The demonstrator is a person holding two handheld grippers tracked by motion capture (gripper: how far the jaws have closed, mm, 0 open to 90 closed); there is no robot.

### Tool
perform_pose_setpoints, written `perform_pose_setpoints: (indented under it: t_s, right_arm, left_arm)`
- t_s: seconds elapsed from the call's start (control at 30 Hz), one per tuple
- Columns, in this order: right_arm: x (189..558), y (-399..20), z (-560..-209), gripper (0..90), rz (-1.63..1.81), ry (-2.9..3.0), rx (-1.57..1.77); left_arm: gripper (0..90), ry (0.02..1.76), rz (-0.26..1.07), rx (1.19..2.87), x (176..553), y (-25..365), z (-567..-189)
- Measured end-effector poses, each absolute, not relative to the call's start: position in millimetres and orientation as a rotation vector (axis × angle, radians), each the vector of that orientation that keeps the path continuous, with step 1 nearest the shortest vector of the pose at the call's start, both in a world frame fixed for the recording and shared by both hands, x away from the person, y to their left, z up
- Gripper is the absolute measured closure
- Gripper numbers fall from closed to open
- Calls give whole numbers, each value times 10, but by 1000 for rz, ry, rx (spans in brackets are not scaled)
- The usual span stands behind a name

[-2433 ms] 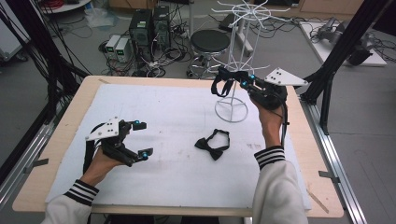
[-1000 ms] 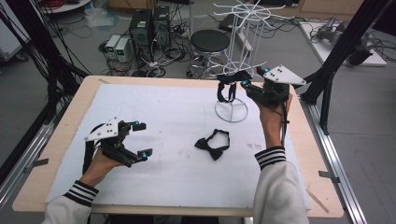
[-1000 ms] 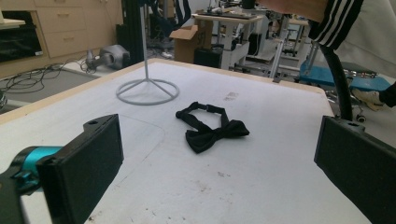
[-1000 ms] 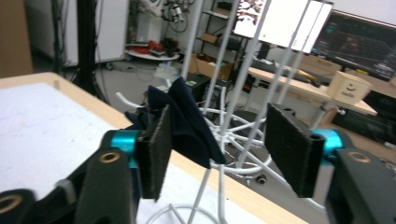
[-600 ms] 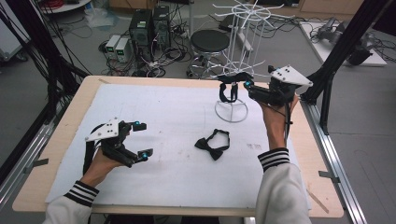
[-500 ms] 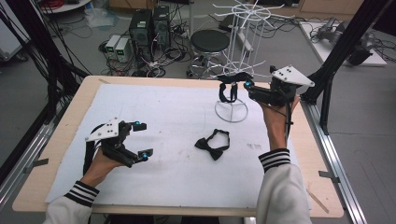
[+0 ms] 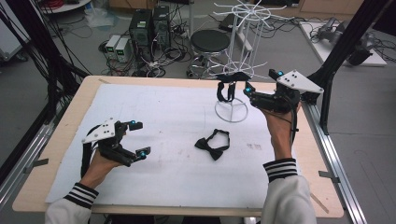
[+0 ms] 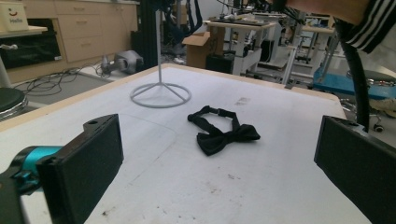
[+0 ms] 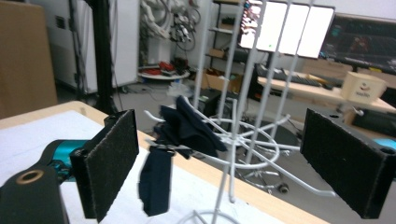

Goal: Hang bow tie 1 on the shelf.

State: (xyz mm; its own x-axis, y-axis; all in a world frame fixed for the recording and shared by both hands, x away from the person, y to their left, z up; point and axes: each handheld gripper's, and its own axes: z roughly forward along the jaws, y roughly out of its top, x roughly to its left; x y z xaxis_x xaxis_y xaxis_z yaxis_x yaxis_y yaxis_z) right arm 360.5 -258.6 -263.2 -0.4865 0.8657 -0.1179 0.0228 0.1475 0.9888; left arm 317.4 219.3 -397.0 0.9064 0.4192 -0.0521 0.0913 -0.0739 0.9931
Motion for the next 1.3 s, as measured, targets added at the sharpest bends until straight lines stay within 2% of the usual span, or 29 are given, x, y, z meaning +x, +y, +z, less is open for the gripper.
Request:
perform_pose_setpoints:
  t_s: [0.6, 1.3]
  right_arm:
    - [3306, -2486, -2773, 108, 1600, 1790, 718]
    - [2985, -2527, -3302, 109, 1634, 1903, 668]
  left_arm:
    - [18, 410, 329, 1597, 3131, 2356, -4013]
    - [17, 399, 323, 1600, 3135, 2307, -3999]
